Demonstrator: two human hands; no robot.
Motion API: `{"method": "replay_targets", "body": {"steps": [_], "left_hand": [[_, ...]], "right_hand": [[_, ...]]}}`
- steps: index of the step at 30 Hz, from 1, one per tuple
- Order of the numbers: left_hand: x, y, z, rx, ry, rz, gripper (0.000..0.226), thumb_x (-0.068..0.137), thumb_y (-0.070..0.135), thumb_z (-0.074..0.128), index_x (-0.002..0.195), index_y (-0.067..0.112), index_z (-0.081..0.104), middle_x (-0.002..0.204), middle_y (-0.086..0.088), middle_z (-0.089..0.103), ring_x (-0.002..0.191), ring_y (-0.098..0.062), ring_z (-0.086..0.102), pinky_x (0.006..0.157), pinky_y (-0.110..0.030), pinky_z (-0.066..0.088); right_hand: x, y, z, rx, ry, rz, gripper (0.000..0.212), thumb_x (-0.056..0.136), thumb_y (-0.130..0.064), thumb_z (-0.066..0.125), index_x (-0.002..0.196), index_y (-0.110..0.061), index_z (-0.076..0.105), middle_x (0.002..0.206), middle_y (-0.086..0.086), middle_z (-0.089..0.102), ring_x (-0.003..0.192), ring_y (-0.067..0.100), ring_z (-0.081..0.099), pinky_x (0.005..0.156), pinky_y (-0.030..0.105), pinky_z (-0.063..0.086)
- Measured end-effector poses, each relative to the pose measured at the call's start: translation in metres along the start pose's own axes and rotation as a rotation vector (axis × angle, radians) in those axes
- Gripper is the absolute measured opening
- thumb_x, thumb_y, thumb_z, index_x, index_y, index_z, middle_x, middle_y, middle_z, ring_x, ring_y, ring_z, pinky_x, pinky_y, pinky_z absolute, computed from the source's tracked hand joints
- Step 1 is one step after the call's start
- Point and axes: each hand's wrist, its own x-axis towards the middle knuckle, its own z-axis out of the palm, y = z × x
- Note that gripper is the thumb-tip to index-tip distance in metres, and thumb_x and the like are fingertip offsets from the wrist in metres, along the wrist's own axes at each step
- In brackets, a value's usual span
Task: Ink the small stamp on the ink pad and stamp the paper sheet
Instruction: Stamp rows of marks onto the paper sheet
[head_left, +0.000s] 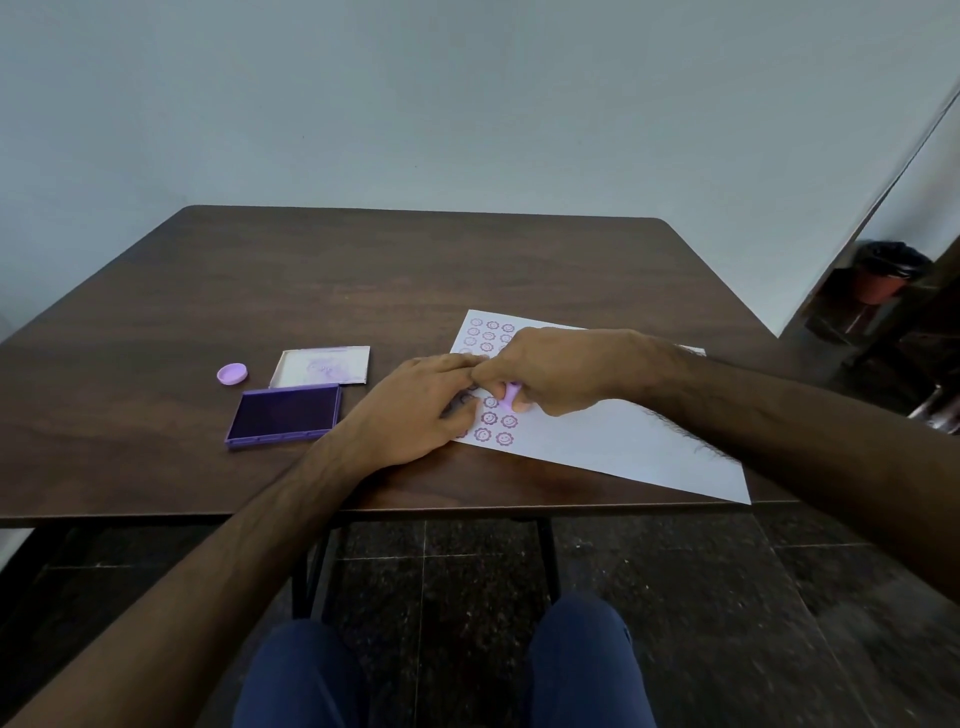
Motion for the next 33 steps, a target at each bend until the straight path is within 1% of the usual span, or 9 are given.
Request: {"method": "replay_targets", "body": {"steps": [3,6,10,13,18,22,27,29,33], "left_hand": [[0.0002,-0.0021,0.0008,0.008,-0.005,-0.008,0.045,0.095,0.031,0.049,0.138,0.020,0.056,0.141,-0.001,0.058,0.123,-0.013,0.054,0.108,-0.032,0.038],[0.0007,-0.0033,0.0015,0.017,-0.008,0.010,0.043,0.097,0.029,0.048,0.139,0.021,0.055,0.142,-0.001,0.057,0.123,-0.013,0.053,0.105,-0.027,0.034],[0.0006,-0.0036,0.0020,0.047,-0.016,0.032,0.044,0.100,0.029,0.044,0.143,0.024,0.051,0.149,0.002,0.050,0.132,-0.012,0.047,0.110,-0.028,0.029],[-0.0005,-0.0026,0.0014,0.049,-0.017,0.043,0.043,0.099,0.029,0.044,0.139,0.021,0.055,0.146,0.001,0.053,0.130,-0.014,0.050,0.110,-0.033,0.034],[0.0008,-0.0047,0.0033,0.053,-0.037,0.011,0.043,0.101,0.032,0.043,0.144,0.024,0.050,0.151,0.002,0.049,0.134,-0.013,0.047,0.115,-0.035,0.031],[0.0003,-0.0044,0.0035,0.057,-0.017,0.032,0.043,0.099,0.032,0.043,0.140,0.022,0.054,0.149,0.002,0.051,0.133,-0.014,0.048,0.111,-0.034,0.033],[0.0010,-0.0063,0.0044,0.061,-0.030,0.019,0.042,0.101,0.035,0.041,0.142,0.028,0.050,0.151,0.004,0.048,0.135,-0.012,0.045,0.114,-0.032,0.029],[0.0004,-0.0065,0.0050,0.060,-0.010,0.025,0.041,0.101,0.032,0.044,0.142,0.027,0.051,0.151,0.004,0.049,0.134,-0.011,0.045,0.111,-0.027,0.027],[-0.0002,-0.0057,0.0038,0.050,-0.008,0.042,0.041,0.100,0.031,0.045,0.139,0.023,0.054,0.149,0.002,0.051,0.134,-0.013,0.047,0.112,-0.033,0.033]], "right_hand": [[0.0023,-0.0006,-0.0020,0.001,-0.008,0.005,0.049,0.089,-0.003,0.063,0.135,-0.015,0.051,0.121,0.007,0.068,0.110,0.026,0.057,0.080,0.026,0.035],[0.0024,-0.0011,-0.0033,-0.009,-0.020,-0.005,0.047,0.089,-0.003,0.064,0.133,-0.014,0.052,0.123,0.007,0.068,0.111,0.026,0.057,0.081,0.026,0.035],[0.0000,0.0000,-0.0022,-0.015,0.000,-0.024,0.031,0.088,-0.001,0.063,0.117,-0.010,0.059,0.115,0.006,0.070,0.103,0.022,0.058,0.080,0.027,0.038],[0.0030,0.0006,-0.0030,-0.021,-0.009,-0.014,0.023,0.089,-0.004,0.063,0.104,-0.017,0.052,0.114,0.008,0.069,0.092,0.015,0.050,0.076,0.028,0.036],[0.0029,0.0002,-0.0014,-0.017,-0.037,0.003,0.040,0.089,-0.004,0.064,0.127,-0.012,0.055,0.122,0.008,0.067,0.111,0.026,0.056,0.089,0.032,0.043],[0.0056,0.0031,-0.0008,0.021,-0.012,0.008,0.030,0.090,-0.007,0.064,0.120,-0.010,0.056,0.117,0.008,0.067,0.107,0.025,0.057,0.078,0.027,0.035],[0.0041,0.0025,-0.0008,0.038,-0.010,-0.008,0.036,0.091,-0.006,0.064,0.125,-0.009,0.057,0.121,0.010,0.068,0.110,0.027,0.059,0.083,0.024,0.039],[0.0046,0.0032,-0.0006,0.037,0.003,-0.011,0.029,0.090,-0.007,0.064,0.119,-0.008,0.059,0.116,0.010,0.069,0.105,0.026,0.060,0.081,0.026,0.040],[0.0069,0.0019,-0.0006,0.001,0.022,-0.013,0.026,0.090,-0.010,0.065,0.115,-0.009,0.059,0.113,0.009,0.068,0.093,0.020,0.056,0.079,0.031,0.043]]}}
